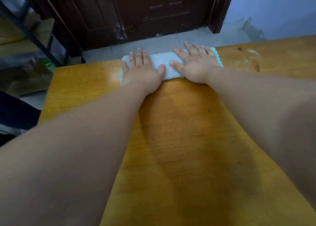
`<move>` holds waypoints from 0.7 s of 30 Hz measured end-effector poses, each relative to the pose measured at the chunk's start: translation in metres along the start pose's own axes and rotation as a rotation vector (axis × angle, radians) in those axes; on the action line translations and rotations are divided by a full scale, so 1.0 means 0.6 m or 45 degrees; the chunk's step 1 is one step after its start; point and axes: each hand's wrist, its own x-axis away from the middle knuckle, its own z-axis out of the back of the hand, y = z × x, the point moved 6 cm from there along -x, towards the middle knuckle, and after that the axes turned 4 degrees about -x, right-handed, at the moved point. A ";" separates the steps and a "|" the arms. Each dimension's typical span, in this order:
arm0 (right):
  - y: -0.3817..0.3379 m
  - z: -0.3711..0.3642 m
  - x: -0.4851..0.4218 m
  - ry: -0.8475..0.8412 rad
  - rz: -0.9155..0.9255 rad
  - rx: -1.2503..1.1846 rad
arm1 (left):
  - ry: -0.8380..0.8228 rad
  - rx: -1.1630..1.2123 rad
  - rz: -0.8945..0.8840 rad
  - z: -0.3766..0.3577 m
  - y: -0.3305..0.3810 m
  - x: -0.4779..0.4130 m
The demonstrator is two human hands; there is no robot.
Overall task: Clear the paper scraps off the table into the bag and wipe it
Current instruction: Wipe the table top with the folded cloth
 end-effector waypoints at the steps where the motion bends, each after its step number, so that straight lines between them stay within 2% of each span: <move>1: 0.011 0.003 0.006 0.000 -0.004 0.010 | 0.000 0.003 -0.015 0.000 0.010 0.002; 9: 0.109 0.015 0.048 -0.060 -0.020 -0.021 | 0.017 -0.028 -0.020 -0.002 0.021 -0.001; 21: 0.130 0.012 0.084 -0.113 -0.106 -0.053 | -0.014 -0.005 -0.101 -0.007 0.056 0.032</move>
